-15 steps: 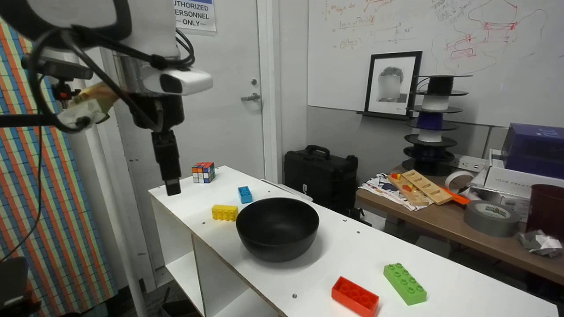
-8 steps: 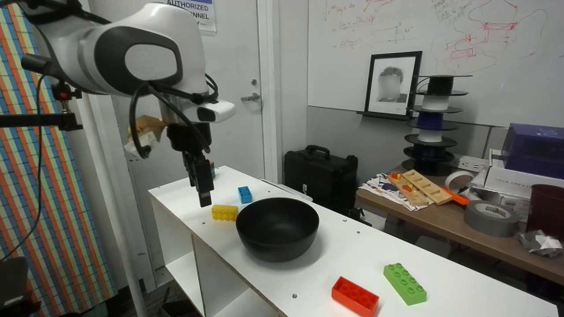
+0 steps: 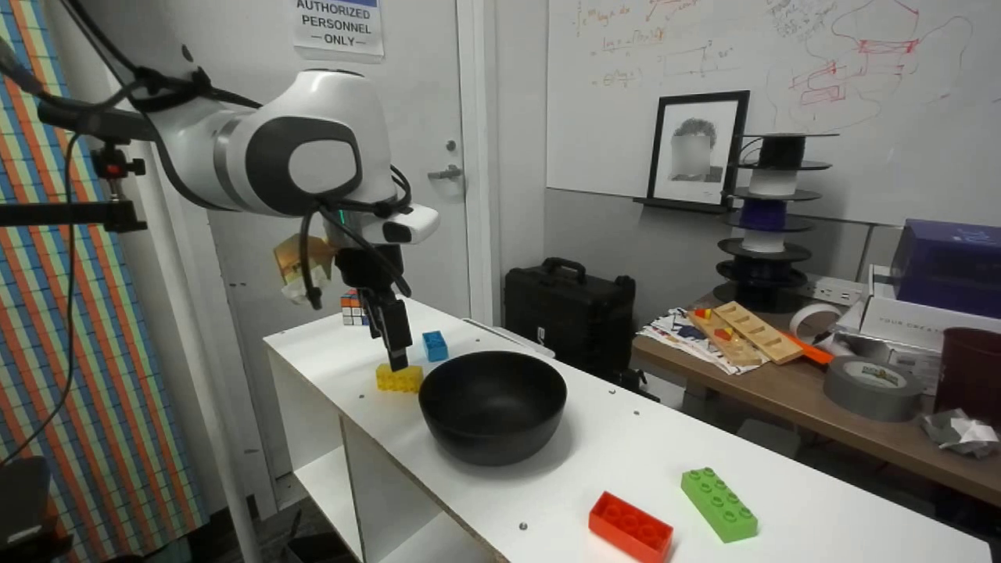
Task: Put the yellow, blue , orange and green lego bricks in the black bowl
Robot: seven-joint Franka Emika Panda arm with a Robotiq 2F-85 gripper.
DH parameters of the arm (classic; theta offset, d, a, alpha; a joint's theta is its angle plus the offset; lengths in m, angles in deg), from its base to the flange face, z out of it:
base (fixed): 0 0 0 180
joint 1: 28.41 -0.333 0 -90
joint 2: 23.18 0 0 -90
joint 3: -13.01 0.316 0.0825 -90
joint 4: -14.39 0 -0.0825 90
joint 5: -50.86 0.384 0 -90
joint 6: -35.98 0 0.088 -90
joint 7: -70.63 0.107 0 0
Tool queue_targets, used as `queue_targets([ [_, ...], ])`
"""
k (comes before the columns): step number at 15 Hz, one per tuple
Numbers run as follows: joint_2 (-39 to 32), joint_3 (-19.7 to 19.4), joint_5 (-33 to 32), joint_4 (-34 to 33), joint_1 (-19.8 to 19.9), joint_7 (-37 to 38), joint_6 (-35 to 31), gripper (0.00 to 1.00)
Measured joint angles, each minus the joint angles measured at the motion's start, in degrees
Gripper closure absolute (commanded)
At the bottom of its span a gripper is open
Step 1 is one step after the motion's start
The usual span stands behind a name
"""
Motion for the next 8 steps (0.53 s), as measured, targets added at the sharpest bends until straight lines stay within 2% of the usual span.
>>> queue_targets([
  [7,-6.0,-1.8,1.1,-4.3,-0.7,0.1,-0.1,0.00],
  [8,-6.8,-1.9,1.3,-4.9,-0.7,0.1,-0.1,0.13],
])
